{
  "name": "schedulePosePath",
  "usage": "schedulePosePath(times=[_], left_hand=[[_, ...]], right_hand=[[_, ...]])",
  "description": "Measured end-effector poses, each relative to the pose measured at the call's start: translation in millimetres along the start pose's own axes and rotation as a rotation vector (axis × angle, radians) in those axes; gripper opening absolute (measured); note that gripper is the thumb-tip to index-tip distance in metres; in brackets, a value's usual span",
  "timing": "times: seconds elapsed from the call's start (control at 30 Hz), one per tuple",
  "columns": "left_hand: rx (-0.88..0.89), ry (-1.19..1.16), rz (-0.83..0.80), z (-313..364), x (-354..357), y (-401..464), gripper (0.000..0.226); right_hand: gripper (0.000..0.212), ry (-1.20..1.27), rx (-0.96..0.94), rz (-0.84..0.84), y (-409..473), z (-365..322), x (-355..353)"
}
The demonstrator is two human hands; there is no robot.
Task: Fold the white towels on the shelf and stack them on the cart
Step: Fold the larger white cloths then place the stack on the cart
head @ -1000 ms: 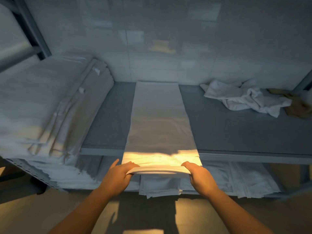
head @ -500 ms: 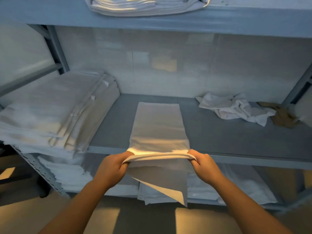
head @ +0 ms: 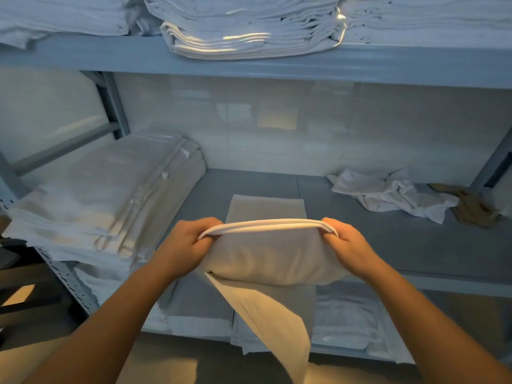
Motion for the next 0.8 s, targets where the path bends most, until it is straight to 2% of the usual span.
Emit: schedulePosePath(times=[0.2, 0.47, 0.6, 0.67, 0.8], left_hand=[[0.012, -0.075, -0.103, -8.5, 5.0, 50.2, 0.022], [-0.016, -0.099, -0.206, -51.0, 26.3, 143.7, 0.015], [-0.085, 0.01, -0.192, -93.4, 46.6, 199.0, 0.021], [-0.111, -0.018, -0.203, -113.9, 66.0, 221.4, 0.029], [-0.148, -0.023, -0.196, -162.1, 107.1, 257.5, 0.016]], right_hand=[[0.024, 0.113, 0.122, -0.129, 34.3, 4.0, 1.7], [0.023, 0.122, 0.185, -0.086, 116.6, 27.7, 20.8], [0.035, -0.022, 0.313, -0.026, 164.4, 59.8, 26.4], [0.025, 0.038, 0.381, -0.037, 185.5, 78.4, 38.3], [0.031, 0.014, 0.488, -0.092, 228.4, 121.2, 68.3]])
Point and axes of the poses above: each hand's wrist, its own y-axis towards the middle knuckle, its own x-axis out of the palm, z = x × y, the point moved 9 cm from there along y, towards the middle knuckle, and after that the axes turned 12 degrees about z, right-handed, at the moved point
